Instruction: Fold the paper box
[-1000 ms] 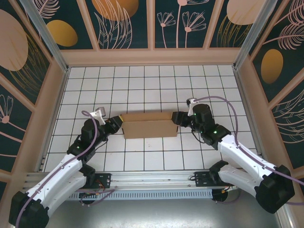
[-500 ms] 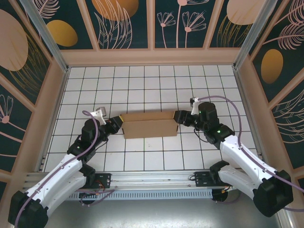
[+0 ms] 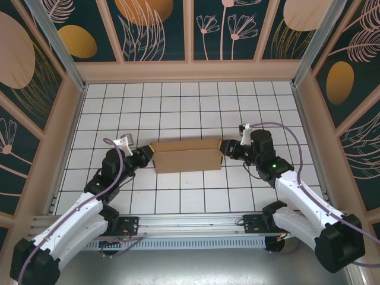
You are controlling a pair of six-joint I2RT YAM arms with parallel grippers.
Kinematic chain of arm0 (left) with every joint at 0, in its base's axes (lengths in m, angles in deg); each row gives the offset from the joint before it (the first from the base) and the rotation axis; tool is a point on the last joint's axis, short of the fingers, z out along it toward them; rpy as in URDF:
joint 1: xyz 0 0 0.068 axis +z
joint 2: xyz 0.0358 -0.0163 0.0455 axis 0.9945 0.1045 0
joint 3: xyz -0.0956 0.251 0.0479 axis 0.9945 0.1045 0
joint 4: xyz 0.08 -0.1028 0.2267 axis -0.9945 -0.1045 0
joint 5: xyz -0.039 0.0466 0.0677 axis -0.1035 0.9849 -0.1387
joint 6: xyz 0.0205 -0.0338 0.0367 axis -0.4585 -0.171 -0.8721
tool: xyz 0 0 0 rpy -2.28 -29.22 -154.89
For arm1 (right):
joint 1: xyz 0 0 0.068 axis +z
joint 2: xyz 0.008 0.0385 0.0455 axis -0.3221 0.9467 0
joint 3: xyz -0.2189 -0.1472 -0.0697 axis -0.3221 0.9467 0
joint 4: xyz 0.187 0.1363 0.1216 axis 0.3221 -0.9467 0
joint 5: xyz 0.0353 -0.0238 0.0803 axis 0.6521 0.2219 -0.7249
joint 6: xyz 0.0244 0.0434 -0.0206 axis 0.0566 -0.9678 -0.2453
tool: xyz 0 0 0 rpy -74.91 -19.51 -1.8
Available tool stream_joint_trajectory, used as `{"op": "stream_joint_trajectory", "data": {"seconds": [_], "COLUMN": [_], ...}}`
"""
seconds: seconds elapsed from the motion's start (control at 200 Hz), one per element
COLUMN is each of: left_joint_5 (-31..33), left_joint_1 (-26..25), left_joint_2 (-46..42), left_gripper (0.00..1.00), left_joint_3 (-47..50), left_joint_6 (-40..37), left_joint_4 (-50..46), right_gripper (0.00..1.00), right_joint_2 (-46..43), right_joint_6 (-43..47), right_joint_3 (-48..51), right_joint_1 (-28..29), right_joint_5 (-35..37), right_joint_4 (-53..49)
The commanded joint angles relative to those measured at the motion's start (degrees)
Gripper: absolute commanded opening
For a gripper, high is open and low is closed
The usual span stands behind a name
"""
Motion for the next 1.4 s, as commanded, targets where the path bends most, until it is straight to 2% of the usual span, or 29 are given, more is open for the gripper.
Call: {"op": "stream_joint_trajectory", "data": {"seconds": [0.0,0.095,0.215,0.345,0.51,0.666,0.826,1.011,1.126,1.231,1.391], "left_joint_5": [2.13,1.94,1.62,0.77,0.56,-0.22,-3.80,2.31,3.35,3.78,5.44], "left_joint_1": [0.11,0.06,-0.20,-1.24,-4.04,-4.07,-4.00,-3.91,-3.80,-3.22,-1.72], "left_joint_2": [2.03,1.92,2.64,4.23,6.38,3.03,4.98,14.46,23.88,32.05,40.03], "left_gripper": [0.23,0.22,0.17,0.11,0.09,0.18,0.30,0.30,0.28,0.27,0.23], "left_joint_3": [3.74,4.26,4.97,6.21,5.64,1.12,-0.91,-8.26,-14.08,-21.66,-29.05], "left_joint_6": [-2.30,-2.09,-1.64,-0.55,-0.52,0.02,1.32,-2.58,-4.45,-7.89,-14.26], "left_joint_4": [-14.11,-13.58,-12.82,-11.48,-10.13,-6.01,3.85,8.59,15.25,16.97,21.08], "right_gripper": [0.34,0.28,0.22,0.16,0.18,0.22,0.24,0.24,0.24,0.24,0.24], "right_joint_2": [2.58,5.02,6.31,7.33,5.97,1.86,4.15,10.49,16.84,22.39,27.19], "right_joint_6": [-0.02,-0.50,-1.68,-2.87,-4.20,-7.19,-7.52,-3.02,-3.32,-2.43,-1.48], "right_joint_3": [3.13,3.38,3.93,5.27,5.62,3.32,-2.53,-12.19,-17.46,-22.99,-22.21], "right_joint_1": [-0.19,0.06,0.43,0.76,1.22,1.22,1.31,-0.42,-3.85,-6.19,-9.37], "right_joint_5": [4.46,8.51,9.82,7.85,3.54,-2.21,-5.23,-3.76,-6.42,-7.34,-8.98], "right_joint_4": [-4.82,-8.93,-11.66,-12.40,-8.79,-1.44,2.49,5.28,10.41,13.64,24.92]}}
